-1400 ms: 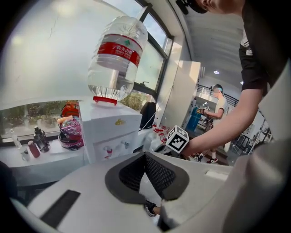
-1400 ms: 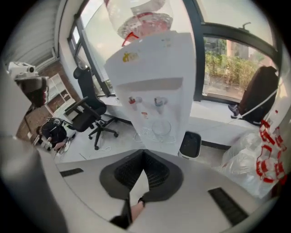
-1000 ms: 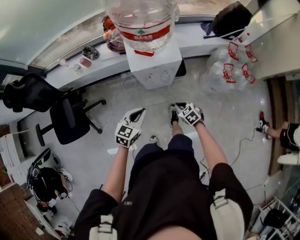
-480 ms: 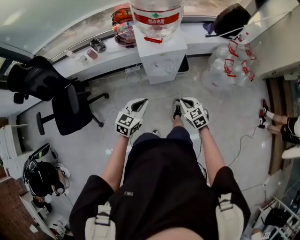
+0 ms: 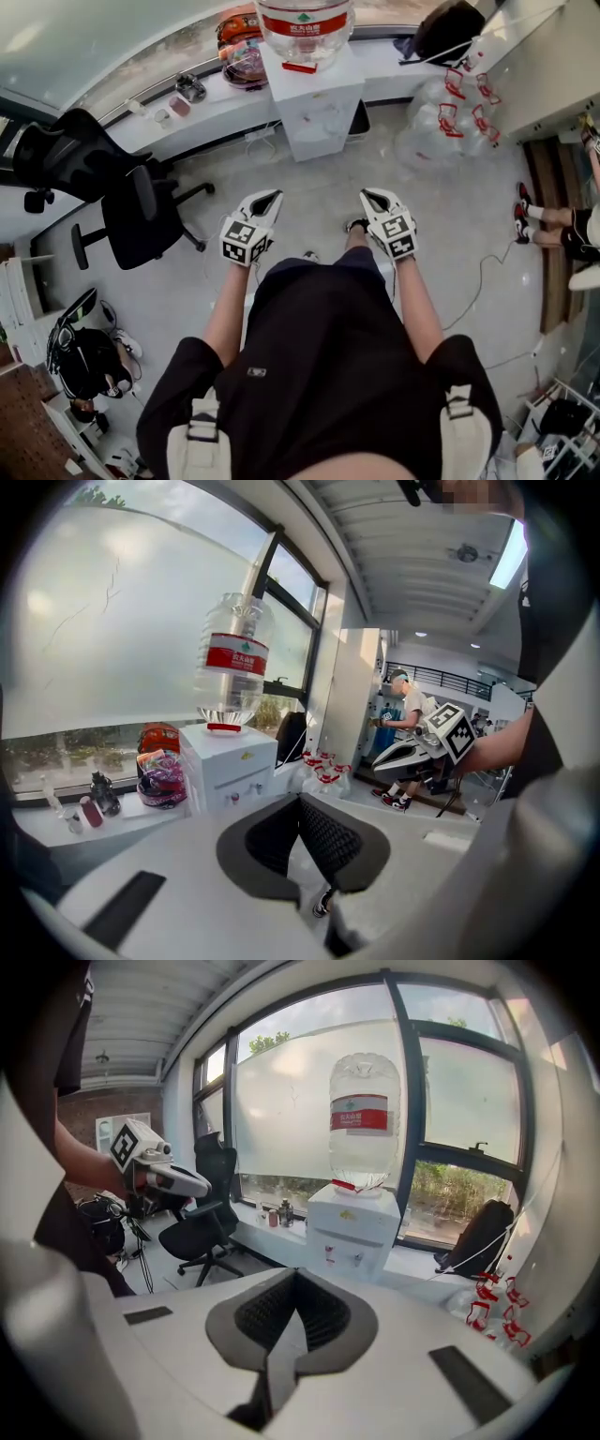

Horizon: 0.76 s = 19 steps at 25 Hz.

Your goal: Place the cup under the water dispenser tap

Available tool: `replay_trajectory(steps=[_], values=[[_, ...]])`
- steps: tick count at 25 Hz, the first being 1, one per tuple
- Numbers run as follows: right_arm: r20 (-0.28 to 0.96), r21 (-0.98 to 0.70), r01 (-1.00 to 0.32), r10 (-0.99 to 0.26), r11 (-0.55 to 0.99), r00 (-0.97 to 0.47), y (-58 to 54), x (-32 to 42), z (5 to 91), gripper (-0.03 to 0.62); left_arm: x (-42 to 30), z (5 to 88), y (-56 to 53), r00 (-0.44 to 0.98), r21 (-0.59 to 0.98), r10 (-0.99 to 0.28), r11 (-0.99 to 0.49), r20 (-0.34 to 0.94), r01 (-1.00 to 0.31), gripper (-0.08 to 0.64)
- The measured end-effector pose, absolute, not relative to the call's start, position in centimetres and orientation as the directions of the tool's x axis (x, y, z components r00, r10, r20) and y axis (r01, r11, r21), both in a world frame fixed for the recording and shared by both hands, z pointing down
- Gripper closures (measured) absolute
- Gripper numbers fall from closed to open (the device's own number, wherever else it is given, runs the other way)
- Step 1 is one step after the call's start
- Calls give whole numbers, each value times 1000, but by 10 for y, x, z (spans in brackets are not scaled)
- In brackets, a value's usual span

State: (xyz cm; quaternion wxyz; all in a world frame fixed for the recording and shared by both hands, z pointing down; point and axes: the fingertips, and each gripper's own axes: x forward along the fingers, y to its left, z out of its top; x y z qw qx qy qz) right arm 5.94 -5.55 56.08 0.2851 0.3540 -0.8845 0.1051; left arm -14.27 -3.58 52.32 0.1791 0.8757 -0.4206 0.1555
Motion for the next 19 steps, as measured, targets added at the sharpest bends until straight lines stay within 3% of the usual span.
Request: replay_trajectory(steps=[8, 19], values=[[599, 46, -696, -577, 717, -555, -42, 84, 552, 597, -133, 485, -55, 584, 143, -737, -573, 341, -807, 561], [596, 81, -675, -578, 734, -557, -52, 70, 544, 597, -140, 504, -35, 572, 180, -727, -549, 380, -817, 561]])
